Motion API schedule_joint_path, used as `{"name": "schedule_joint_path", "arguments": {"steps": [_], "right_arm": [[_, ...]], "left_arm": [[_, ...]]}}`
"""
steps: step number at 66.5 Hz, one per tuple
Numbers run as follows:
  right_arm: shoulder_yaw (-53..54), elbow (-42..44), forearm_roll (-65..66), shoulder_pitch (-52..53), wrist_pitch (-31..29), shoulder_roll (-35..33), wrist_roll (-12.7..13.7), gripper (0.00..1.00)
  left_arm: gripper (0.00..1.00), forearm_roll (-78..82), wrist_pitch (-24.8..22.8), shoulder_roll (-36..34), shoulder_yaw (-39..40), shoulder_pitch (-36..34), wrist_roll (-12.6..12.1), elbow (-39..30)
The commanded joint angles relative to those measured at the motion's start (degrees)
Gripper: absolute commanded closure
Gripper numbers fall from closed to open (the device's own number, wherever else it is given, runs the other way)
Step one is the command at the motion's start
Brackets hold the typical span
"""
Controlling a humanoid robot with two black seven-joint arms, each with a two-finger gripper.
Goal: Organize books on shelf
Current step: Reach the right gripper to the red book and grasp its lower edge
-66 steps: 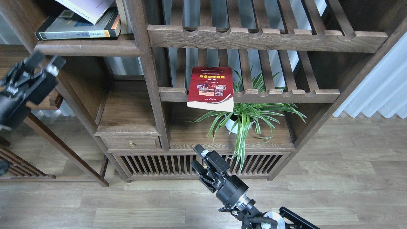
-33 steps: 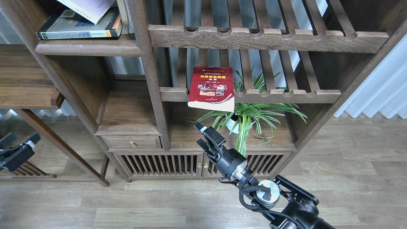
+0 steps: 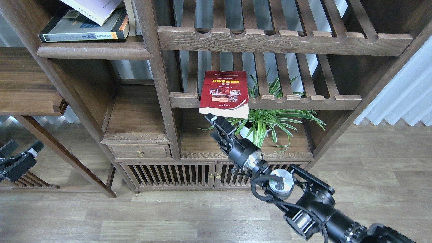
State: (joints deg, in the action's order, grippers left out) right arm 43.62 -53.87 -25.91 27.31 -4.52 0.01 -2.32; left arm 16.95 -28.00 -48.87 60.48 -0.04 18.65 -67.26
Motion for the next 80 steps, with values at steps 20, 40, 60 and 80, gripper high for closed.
{"name": "schedule_joint_path", "arguments": {"steps": [20,40,60,80], "right_arm": [[0.3,5.3,-4.5,2.6,2.9,0.0,-2.2,0.11],[2.8,4.7,-5.5,2.4,1.8,0.0,-5.6,0.70],[-4.3,4.0,-0.4,-2.4,-16.2,0.0,-0.6,0.97],[-4.9,0.6,0.3,-11.0,-23.5,-1.7,7.1,0.97]], "left_arm": [[0.00,0.1,0.0,0.0,1.0,0.0,-0.1,-0.2],[0.00,0.3,0.0,0.1,1.0,0.0,-0.1,-0.3],[0.00,0.1,0.0,1.8,2.5,0.0,0.2,-0.2],[0.00,-1.7,0.0,12.1,4.0,1.0,0.2,-0.1]]}}
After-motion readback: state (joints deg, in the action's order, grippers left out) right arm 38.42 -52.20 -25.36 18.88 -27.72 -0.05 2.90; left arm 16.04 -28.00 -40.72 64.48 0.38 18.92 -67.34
